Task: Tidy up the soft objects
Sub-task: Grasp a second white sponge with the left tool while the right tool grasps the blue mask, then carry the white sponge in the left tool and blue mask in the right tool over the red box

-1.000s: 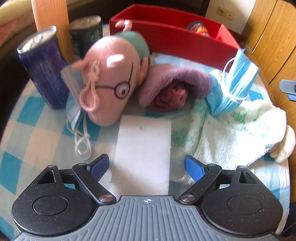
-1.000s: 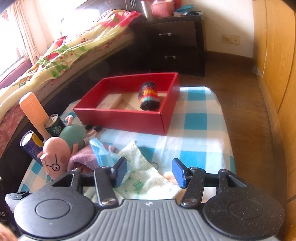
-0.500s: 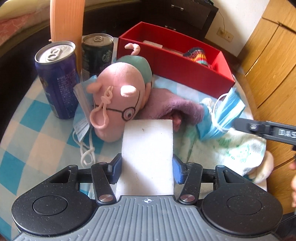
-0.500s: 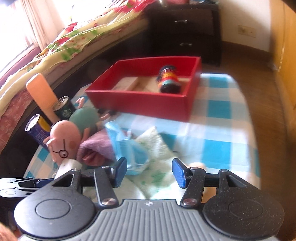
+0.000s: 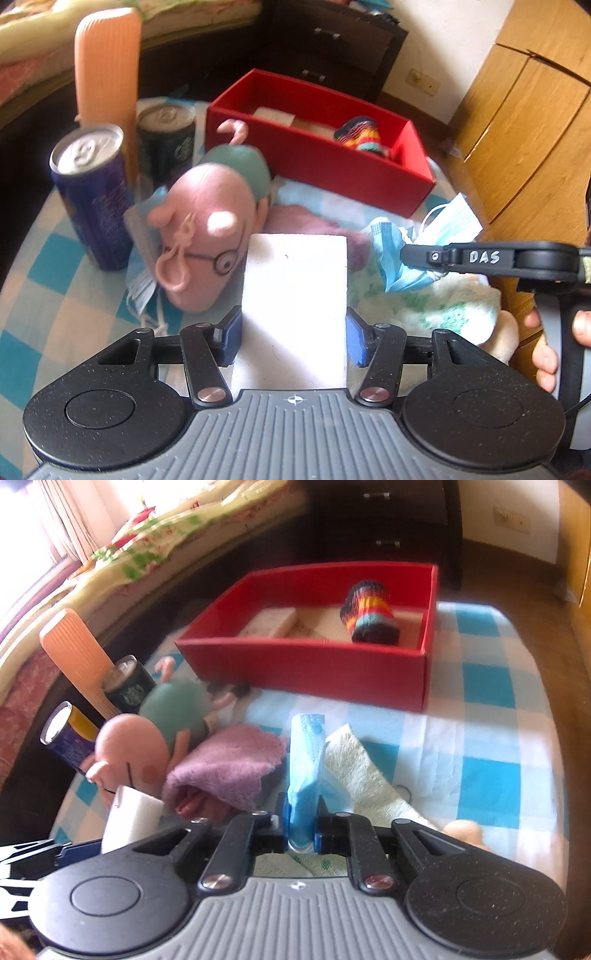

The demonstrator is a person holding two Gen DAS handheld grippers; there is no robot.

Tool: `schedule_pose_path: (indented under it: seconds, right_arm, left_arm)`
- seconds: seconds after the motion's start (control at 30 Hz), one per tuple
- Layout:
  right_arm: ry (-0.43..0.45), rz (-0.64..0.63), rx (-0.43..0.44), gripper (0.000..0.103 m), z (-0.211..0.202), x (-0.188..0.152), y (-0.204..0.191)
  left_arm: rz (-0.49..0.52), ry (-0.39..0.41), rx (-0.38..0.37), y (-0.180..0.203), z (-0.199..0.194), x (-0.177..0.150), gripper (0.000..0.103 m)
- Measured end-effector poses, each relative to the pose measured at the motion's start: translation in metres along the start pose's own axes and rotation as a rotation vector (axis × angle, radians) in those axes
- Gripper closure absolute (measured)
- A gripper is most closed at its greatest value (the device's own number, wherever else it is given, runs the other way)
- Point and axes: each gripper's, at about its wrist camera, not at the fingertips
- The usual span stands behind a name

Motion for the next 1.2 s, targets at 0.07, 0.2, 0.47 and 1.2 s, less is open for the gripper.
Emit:
schedule_pose_path:
  seconds: [0.07,0.2,0.47,1.2]
  right_arm:
    - [0.024,0.029,0.025,0.103,-0.009,0.003,0.005]
    - [0.079,0.078,0.079,0.103,-0.029,0.011,0.012]
    - [0.172,0.078,0.08,0.103,-0.053,0.024,0.013]
    - [0.252,0.059,-0.009,0.103,-0.01,0.109,0.022]
  left_arm:
    - [0.004,0.015,0.0,0.003,-0.002,0.001,0.047]
    - [0.017,0.06,-0.017,0.011,-0.009,0.008,0.047]
    - [0.041,0.146,-0.011,0.021,-0.016,0.037,0.047]
    - [0.095,0.241,0.056,0.035,0.052,0.146,0.046]
Point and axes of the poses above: each gripper's, at about its wrist camera, not at the fingertips, and z roughly the way its jaws point, y to its right, x to its top, and after that the axes turned 4 degrees about -x, right-handed
